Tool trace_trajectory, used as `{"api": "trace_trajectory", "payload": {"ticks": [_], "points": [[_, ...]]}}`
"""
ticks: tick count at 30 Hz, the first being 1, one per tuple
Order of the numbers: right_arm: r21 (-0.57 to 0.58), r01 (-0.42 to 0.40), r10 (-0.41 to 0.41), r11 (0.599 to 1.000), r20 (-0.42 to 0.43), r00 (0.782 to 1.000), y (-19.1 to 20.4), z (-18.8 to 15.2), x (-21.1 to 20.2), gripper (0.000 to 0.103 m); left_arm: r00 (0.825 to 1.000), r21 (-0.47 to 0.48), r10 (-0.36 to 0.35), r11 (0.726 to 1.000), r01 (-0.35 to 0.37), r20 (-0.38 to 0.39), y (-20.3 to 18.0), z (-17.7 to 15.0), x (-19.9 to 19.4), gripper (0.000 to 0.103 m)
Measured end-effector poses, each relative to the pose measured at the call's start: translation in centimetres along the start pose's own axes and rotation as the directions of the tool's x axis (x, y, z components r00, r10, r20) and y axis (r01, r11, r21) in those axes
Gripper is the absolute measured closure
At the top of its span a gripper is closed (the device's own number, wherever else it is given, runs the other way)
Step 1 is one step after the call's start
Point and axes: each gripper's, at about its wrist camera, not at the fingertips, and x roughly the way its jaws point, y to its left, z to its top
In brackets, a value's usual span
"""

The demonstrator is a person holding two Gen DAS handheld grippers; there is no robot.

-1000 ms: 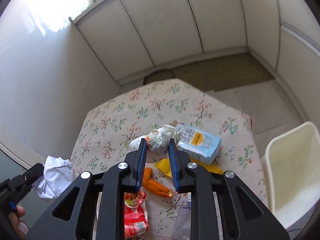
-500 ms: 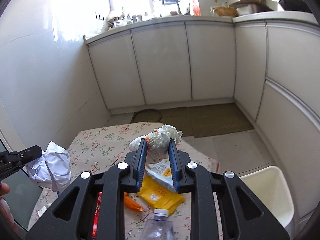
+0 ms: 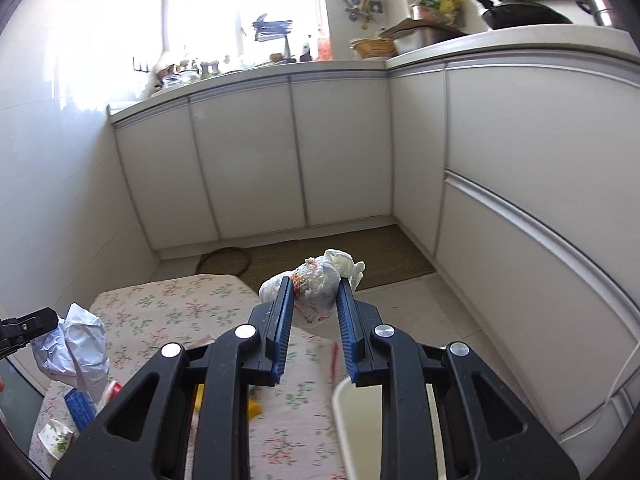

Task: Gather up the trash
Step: 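Carry both tissues over the white bin and open both grippers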

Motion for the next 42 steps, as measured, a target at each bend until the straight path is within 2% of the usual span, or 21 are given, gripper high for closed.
{"api": "trace_trajectory", "payload": {"ticks": [9,17,18,19,21,25,31,38,42], "points": [[-0.001,0.134,-0.134,0.991,-0.026,0.991,-5.7,-0.3,-0.3,0.081,0.998,0.049,-0.054,0.997,0.056,-0.036,-4.3,-1.1,2.6,0.091],[-0.054,0.205,-0.21,0.977,-0.11,0.971,-8.5,-2.1,0.2,0.077,0.992,0.111,-0.112,0.987,0.119,-0.066,-9.2,-2.2,4.5,0.091],[-0.049,0.211,-0.215,0.976,-0.117,0.97,-8.8,-2.2,0.1,0.074,0.991,0.118,-0.118,0.985,0.125,-0.068,-9.7,-2.5,4.7,0.091],[-0.036,0.22,-0.223,0.975,-0.118,0.968,-9.3,-2.4,-0.1,0.064,0.99,0.127,-0.122,0.983,0.13,-0.071,-10.2,-2.7,5.0,0.091],[-0.012,0.24,-0.24,0.971,-0.107,0.965,-10.0,-2.3,-0.6,0.053,0.988,0.151,-0.129,0.978,0.14,-0.081,-11.4,-3.2,5.5,0.091],[0.038,0.261,-0.257,0.965,-0.082,0.963,-11.6,-1.8,-1.5,0.044,0.985,0.187,-0.139,0.97,0.157,-0.106,-13.2,-4.1,6.5,0.091],[0.059,0.327,-0.324,0.943,-0.066,0.944,-13.4,-1.8,-2.3,0.034,0.973,0.173,-0.18,0.963,0.204,-0.143,-15.5,-5.0,8.1,0.09],[0.098,0.421,-0.417,0.902,-0.055,0.907,-15.6,-1.8,-3.2,0.024,0.951,0.168,-0.242,0.947,0.275,-0.194,-18.9,-6.1,11.1,0.089],[0.138,0.454,-0.45,0.88,-0.062,0.891,-16.7,-1.7,-3.3,0.02,0.945,0.168,-0.237,0.946,0.278,-0.227,-19.9,-6.6,12.5,0.075]]}}
